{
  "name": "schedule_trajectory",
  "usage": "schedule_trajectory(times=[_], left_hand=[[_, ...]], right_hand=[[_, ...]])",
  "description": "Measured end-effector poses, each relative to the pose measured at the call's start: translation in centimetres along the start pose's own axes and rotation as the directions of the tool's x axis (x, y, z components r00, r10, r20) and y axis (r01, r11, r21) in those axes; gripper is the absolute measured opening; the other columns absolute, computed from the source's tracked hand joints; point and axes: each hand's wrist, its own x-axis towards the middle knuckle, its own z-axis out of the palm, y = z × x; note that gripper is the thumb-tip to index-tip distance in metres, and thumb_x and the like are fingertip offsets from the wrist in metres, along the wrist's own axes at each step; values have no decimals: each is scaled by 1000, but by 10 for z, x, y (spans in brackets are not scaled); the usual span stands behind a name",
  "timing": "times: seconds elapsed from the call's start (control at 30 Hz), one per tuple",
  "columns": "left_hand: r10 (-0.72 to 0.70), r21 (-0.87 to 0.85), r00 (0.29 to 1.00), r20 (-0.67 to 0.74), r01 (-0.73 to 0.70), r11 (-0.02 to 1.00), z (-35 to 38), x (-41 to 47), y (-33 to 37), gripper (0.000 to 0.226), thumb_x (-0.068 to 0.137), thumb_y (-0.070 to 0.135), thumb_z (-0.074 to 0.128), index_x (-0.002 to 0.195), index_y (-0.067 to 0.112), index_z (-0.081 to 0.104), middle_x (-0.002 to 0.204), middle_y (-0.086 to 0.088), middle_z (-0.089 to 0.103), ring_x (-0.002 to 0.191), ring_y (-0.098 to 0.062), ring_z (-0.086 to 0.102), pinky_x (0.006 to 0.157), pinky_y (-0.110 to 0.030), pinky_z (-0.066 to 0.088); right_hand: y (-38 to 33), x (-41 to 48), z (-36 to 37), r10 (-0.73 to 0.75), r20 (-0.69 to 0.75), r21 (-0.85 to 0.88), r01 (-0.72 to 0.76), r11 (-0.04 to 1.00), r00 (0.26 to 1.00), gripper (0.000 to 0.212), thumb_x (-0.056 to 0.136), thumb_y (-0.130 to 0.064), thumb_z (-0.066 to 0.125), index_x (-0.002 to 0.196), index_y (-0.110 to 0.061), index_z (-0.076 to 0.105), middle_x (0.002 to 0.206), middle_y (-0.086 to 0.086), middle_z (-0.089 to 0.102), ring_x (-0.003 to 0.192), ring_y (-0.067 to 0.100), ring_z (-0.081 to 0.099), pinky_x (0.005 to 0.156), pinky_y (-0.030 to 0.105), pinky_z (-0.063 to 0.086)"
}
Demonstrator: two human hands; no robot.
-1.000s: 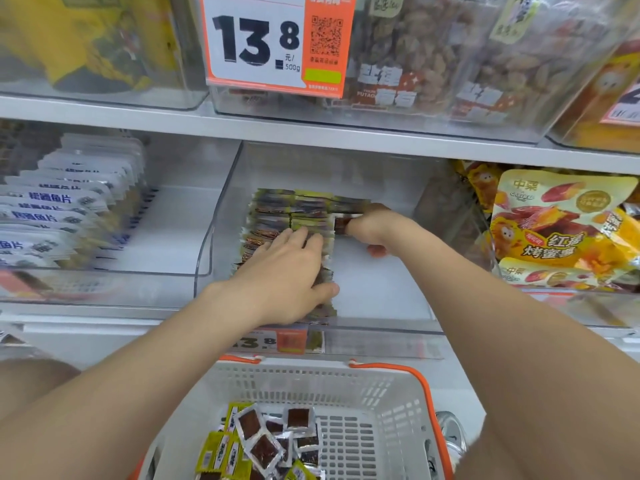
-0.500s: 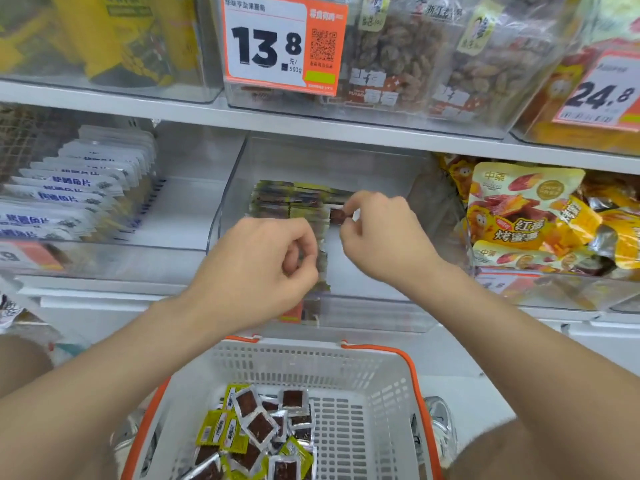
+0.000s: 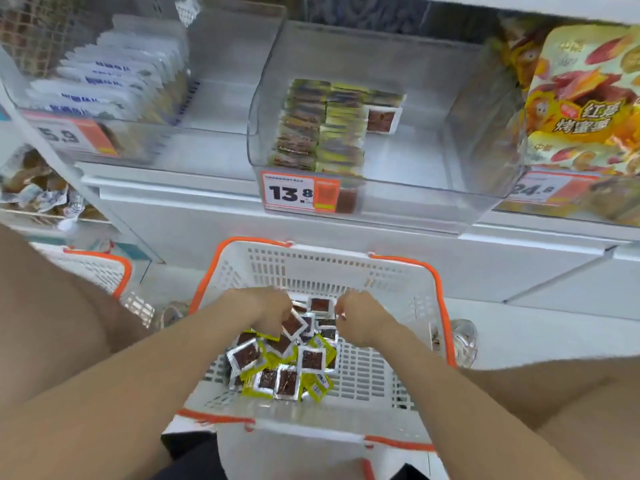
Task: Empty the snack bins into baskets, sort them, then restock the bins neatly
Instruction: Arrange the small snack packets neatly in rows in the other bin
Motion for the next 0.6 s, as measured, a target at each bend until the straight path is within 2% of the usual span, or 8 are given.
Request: schedule_trajectory(times=[0.07, 0.13, 0.23, 0.33, 0.4, 0.47, 0.53, 0.6], left_hand=[[-46, -140, 998, -51, 39, 989, 23, 15, -5, 32, 102, 31, 55, 131, 17, 52, 124, -11, 58, 101, -30, 59, 82, -36, 50], [-106, -210, 993, -58, 92, 973, 48, 31, -11, 50, 104, 32, 51, 150, 15, 39, 136, -12, 57, 113, -33, 61, 93, -43, 54], [-119, -172, 985, -125, 97, 980, 69, 55, -15, 41, 104, 26, 50, 142, 13, 45, 135, -11, 56, 118, -33, 60, 94, -42, 53], [-90, -173, 966, -241, 48, 984, 73, 81, -11, 45, 99, 12, 55, 143, 13, 47, 145, -8, 48, 131, -31, 53, 96, -43, 51], [-80, -206, 955, -285, 20, 978, 77, 101, -5, 61, 93, 6, 64, 148, 13, 41, 146, -8, 45, 134, -31, 50, 99, -46, 50], [-53, -215, 953, -297, -13, 976, 84, 117, 3, 74, 89, 5, 71, 152, 14, 35, 147, -7, 43, 131, -33, 50, 99, -46, 50], [-29, -122, 957, -290, -7, 993, 90, 129, 11, 84, 87, 3, 74, 157, 13, 28, 152, -6, 40, 134, -32, 46, 102, -44, 48], [-27, -59, 960, -280, 11, 998, 95, 135, 15, 86, 88, 6, 74, 157, 15, 25, 154, -5, 40, 137, -31, 41, 104, -43, 42]], right_hand=[[10, 18, 28, 36, 28, 33, -36, 999, 999, 33, 100, -13, 50, 129, -5, 63, 129, 16, 63, 121, 35, 59, 99, 44, 53], [15, 32, 53, 64, 64, 24, -66, 998, 996, 31, 102, -13, 49, 131, -8, 58, 130, 15, 62, 118, 33, 60, 90, 41, 53], [18, 58, 85, 158, 36, 39, -159, 986, 987, 23, 103, -11, 49, 125, -9, 57, 122, 14, 63, 108, 31, 64, 78, 39, 52], [20, 83, 107, 254, -8, 128, -251, 959, 967, 37, 100, -7, 56, 136, -7, 48, 136, 15, 56, 118, 32, 61, 87, 41, 53], [24, 98, 118, 175, -25, 82, -173, 982, 984, 69, 91, 3, 62, 153, -10, 34, 161, 15, 32, 140, 35, 44, 104, 44, 49], [26, 108, 123, 16, -41, -13, -16, 1000, 999, 93, 84, 6, 70, 160, -18, 23, 171, 9, 10, 154, 33, 23, 118, 48, 37], [31, 120, 128, -83, -6, -98, 82, 992, 997, 102, 83, 4, 73, 163, -24, 15, 173, 4, 4, 157, 31, 15, 120, 51, 32], [37, 130, 134, -92, 21, -119, 94, 989, 996, 105, 86, 4, 69, 165, -28, 8, 172, 2, 5, 155, 33, 19, 117, 55, 36]])
